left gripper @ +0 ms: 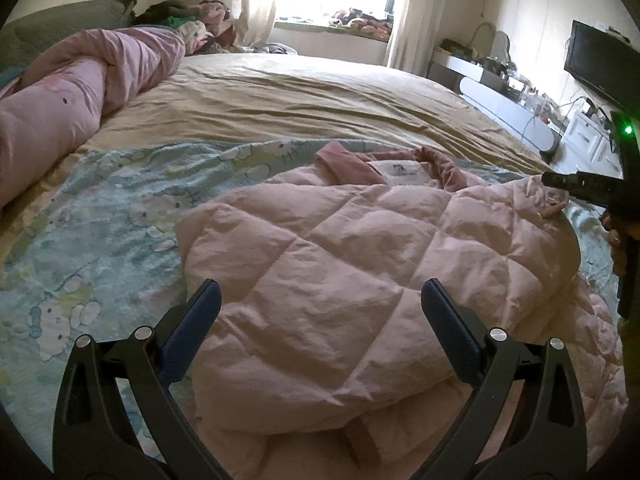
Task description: Fold large clothes
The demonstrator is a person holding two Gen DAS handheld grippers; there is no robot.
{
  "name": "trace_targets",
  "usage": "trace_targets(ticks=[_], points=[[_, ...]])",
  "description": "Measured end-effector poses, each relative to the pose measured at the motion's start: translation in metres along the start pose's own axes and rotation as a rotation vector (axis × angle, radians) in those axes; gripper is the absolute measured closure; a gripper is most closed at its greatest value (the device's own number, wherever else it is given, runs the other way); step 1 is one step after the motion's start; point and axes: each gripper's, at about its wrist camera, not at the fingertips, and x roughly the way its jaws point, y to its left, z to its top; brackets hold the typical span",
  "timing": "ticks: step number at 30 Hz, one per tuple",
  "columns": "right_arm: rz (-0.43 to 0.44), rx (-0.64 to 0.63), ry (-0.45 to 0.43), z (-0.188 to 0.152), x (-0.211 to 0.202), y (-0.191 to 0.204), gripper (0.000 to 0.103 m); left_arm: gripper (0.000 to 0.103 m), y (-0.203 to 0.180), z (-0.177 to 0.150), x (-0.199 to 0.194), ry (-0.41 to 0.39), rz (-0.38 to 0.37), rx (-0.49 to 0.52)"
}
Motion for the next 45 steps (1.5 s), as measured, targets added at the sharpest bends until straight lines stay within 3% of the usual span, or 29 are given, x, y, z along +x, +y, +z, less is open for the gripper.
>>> trace_targets(ticks=[7, 12, 20, 21, 23, 26, 34, 38, 41, 45], points=[[-0.041, -0.043, -0.080, 0.003, -0.022, 0.009, 0.047, 0.011, -0.002, -0.003, 0.006, 0.021, -0.020, -0.006], [0.004, -0.099, -0.117, 0.004, -0.036, 0.028, 0.044, 0.018, -0.001, -0.009, 0.016, 0.068, -0.026, -0.013], [0.086, -0.203, -0.092, -0.007, -0.037, 0.074, 0.043, 0.019, -0.004, -0.024, 0.034, 0.130, -0.005, -0.002], [0.093, -0.211, -0.086, -0.007, -0.035, 0.078, 0.041, 0.019, -0.004, -0.025, 0.034, 0.131, -0.005, -0.003], [0.109, -0.225, -0.077, -0.011, -0.034, 0.086, 0.028, 0.019, -0.004, -0.026, 0.034, 0.133, -0.005, -0.005], [0.117, -0.268, -0.065, -0.017, -0.029, 0.101, 0.028, 0.019, -0.004, -0.027, 0.035, 0.132, 0.000, 0.000], [0.143, -0.299, 0.065, -0.031, 0.002, 0.118, 0.026, 0.018, -0.004, -0.027, 0.034, 0.130, -0.005, -0.007], [0.111, -0.292, 0.129, -0.040, 0.019, 0.117, 0.025, 0.018, -0.004, -0.027, 0.034, 0.130, -0.005, -0.008], [0.075, -0.275, 0.225, -0.050, 0.042, 0.110, 0.025, 0.018, -0.004, -0.027, 0.034, 0.130, -0.007, -0.009], [0.065, -0.273, 0.237, -0.066, 0.060, 0.105, 0.020, 0.019, -0.005, -0.027, 0.035, 0.131, -0.004, -0.006]])
